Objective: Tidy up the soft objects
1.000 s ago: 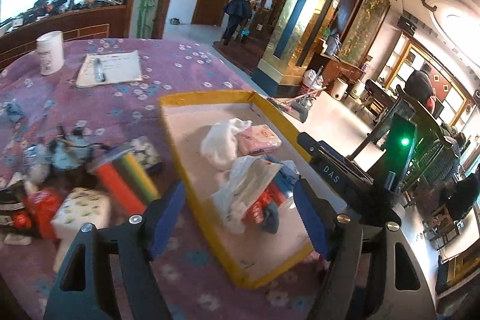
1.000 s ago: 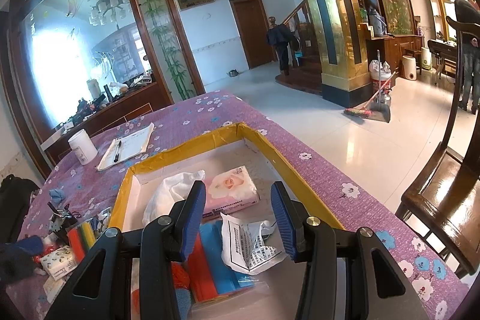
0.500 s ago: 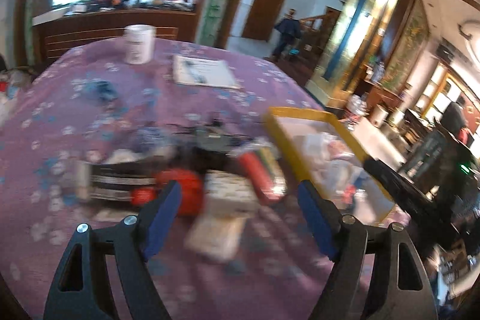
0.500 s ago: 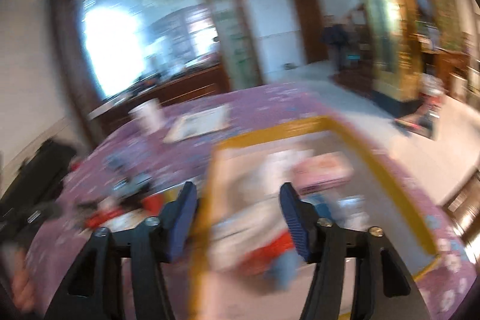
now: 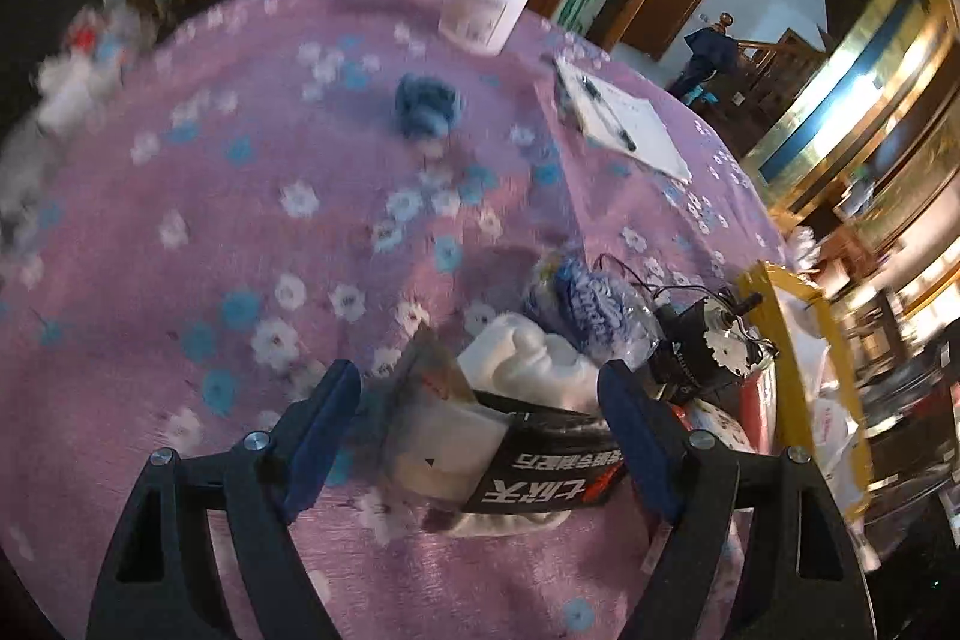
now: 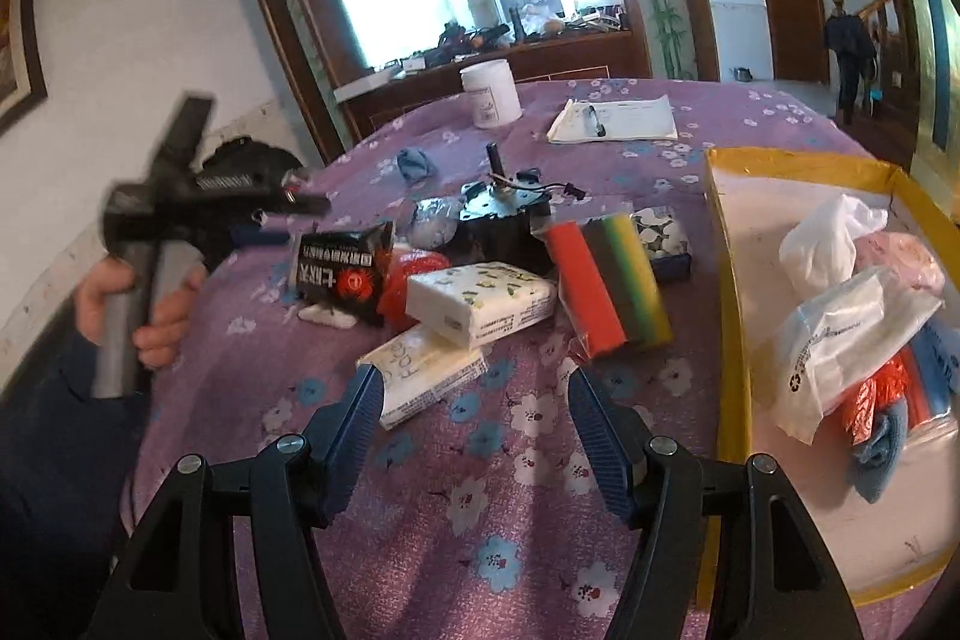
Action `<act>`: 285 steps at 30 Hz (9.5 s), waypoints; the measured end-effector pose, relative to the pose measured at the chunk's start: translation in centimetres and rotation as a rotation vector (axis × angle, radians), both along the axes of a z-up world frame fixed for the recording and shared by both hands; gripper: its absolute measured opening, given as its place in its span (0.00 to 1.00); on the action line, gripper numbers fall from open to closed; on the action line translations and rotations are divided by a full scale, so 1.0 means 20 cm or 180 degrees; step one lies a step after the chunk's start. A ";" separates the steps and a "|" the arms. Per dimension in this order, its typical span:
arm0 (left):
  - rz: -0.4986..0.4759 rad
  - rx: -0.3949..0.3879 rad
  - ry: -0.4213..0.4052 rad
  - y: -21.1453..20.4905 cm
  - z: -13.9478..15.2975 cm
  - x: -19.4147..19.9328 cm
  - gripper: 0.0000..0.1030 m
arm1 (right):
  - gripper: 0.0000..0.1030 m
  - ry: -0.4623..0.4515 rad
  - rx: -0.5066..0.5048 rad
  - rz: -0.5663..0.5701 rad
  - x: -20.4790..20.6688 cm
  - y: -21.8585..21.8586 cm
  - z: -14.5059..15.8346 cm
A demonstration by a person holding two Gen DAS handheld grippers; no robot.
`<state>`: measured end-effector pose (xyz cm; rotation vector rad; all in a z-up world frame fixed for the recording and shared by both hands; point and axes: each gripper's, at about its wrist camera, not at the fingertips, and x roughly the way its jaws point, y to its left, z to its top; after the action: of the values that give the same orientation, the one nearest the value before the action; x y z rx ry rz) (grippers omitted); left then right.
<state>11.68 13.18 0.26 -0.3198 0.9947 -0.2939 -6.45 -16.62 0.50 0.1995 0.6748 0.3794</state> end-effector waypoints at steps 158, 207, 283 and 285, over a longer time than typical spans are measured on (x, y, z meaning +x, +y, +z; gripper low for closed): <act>0.0261 0.0650 -0.1118 -0.37 0.04 -0.60 0.50 | 0.54 -0.0855 -0.1638 -0.0414 0.15 0.36 0.12; -0.0050 0.0683 -0.1267 -0.69 0.23 -0.67 0.50 | 0.54 -0.0820 -0.1342 -0.1124 -0.01 -0.04 0.21; -0.1379 0.0148 -0.1723 -1.68 0.16 -0.76 0.79 | 0.76 0.0163 -0.0308 -0.2093 -0.52 -1.14 0.26; -0.1354 0.0135 -0.1757 -1.68 0.17 -0.76 0.80 | 0.76 0.0111 -0.0267 -0.2128 -0.58 -1.11 0.29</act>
<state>-3.53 -20.40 3.73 0.0232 0.5116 -0.7045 -18.07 -38.88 6.34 0.3375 0.6180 -0.2931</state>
